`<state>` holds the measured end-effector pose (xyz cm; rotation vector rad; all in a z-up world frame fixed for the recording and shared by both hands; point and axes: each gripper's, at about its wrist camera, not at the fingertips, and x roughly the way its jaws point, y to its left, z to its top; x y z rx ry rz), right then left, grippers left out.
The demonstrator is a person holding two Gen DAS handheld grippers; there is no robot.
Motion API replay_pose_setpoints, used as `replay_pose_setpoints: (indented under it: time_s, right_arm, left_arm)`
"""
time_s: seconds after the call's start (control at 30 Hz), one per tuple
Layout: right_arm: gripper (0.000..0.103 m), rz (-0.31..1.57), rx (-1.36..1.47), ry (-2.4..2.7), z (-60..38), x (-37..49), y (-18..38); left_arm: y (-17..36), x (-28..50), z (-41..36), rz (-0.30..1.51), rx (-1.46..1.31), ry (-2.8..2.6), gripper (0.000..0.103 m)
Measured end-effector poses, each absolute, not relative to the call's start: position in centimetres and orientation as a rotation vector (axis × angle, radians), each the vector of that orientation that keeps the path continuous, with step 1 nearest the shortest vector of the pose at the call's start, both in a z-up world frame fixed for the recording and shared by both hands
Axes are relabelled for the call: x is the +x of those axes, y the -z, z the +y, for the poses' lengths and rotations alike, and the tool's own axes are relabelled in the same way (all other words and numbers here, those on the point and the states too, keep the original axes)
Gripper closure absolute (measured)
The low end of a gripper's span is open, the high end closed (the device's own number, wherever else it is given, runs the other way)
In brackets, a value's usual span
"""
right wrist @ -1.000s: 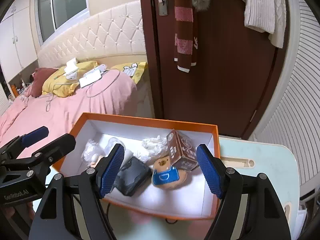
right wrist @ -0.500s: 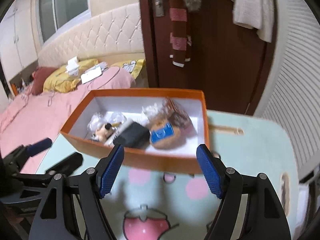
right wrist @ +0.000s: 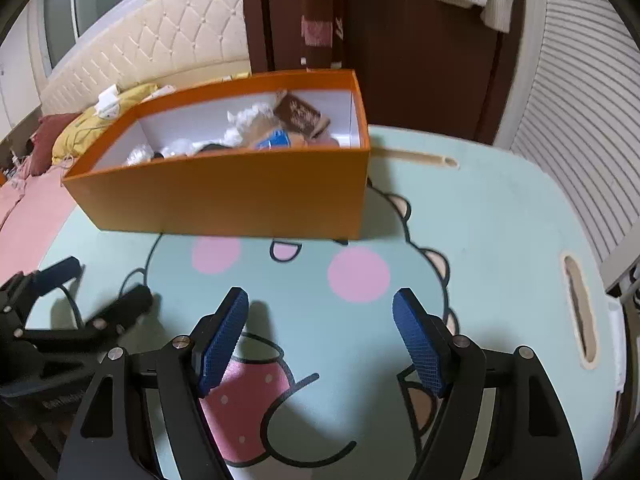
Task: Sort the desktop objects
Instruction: 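Withdraw both open grippers from the box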
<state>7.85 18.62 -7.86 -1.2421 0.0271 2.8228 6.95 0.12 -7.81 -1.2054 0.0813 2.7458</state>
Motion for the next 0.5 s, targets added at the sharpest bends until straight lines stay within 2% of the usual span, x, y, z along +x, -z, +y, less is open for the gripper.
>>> replay_pose_setpoints:
  time_s: [0.17,0.27,0.5]
  right_arm:
    - [0.015,0.024,-1.221,-2.788,19.0,7.9,8.6]
    - [0.002,0.062,-1.230,-2.743,19.8,7.7,8.9]
    - [0.000,0.065,-1.230,-2.737,19.9,7.7,8.7]
  left_arm:
    - [8.1,7.3,0.1,0.080,-1.193,-2.750,0.001]
    - [8.2,7.4,0.1,0.083,-1.187,-2.749,0.001]
    - [8.4,7.4,0.1,0.085,-1.181,-2.749,0.001]
